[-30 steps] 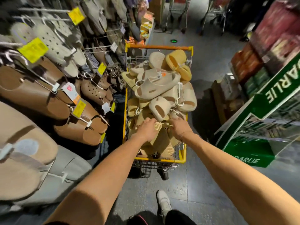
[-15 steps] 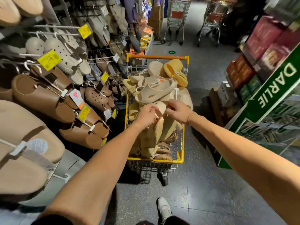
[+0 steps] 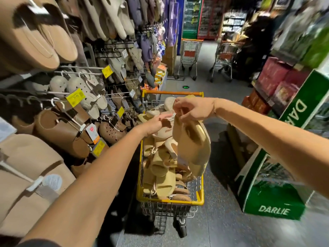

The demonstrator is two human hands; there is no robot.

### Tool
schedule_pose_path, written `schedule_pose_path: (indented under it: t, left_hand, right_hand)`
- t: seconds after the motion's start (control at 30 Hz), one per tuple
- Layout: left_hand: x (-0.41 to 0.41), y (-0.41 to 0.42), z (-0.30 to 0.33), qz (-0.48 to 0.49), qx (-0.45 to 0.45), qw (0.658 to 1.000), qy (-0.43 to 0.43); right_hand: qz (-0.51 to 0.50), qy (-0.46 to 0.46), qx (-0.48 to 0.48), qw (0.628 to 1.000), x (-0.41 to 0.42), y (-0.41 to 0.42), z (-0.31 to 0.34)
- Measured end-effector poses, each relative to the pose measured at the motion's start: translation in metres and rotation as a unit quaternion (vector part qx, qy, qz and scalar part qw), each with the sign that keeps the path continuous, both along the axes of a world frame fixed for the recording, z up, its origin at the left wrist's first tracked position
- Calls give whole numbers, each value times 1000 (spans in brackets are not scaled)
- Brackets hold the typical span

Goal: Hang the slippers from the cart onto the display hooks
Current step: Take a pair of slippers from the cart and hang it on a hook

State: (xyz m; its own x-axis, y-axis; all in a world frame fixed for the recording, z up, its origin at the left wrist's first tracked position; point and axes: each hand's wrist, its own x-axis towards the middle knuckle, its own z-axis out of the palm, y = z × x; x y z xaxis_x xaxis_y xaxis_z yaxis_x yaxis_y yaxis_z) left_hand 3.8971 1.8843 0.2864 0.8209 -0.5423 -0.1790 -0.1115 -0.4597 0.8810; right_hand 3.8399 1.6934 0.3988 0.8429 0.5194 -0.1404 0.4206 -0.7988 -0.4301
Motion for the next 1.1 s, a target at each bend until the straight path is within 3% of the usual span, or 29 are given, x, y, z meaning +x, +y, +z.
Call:
schedule_pose_path:
  t: [0.07, 0.13, 0.23, 0.37, 0.57, 0.63, 0.77, 0.9, 1.1]
  left_hand:
    - [-4, 2, -12, 41, -75, 992, 94]
    - [-13, 4, -15, 44, -153, 971, 178]
    - [-20, 10, -18, -4, -210, 953, 218]
    - [-14, 23, -14, 38, -278, 917, 283]
    - [-12, 44, 4, 107, -287, 927, 216]
    - [-11, 55, 7, 138, -323, 916, 196]
    - [-7, 78, 8, 170, -388, 885, 195]
    - [-7, 98, 7, 199, -412, 871, 180]
    - [-7, 127, 7, 270, -420, 853, 149]
  right_hand:
    - [17, 43, 38, 998, 1, 3, 20]
    - [36, 111, 152, 981, 4, 1, 35]
    - [41, 167, 284, 943, 19, -3, 52]
    - [61, 201, 337, 918, 43, 1, 60]
    - [89, 156, 290, 940, 74, 12, 71]
    - [84, 153, 320, 931, 83, 14, 72]
    - [30, 59, 316, 947, 96, 30, 65]
    - [-50, 58, 404, 912, 98, 48, 48]
    - [-171, -18, 451, 876, 75, 50, -20]
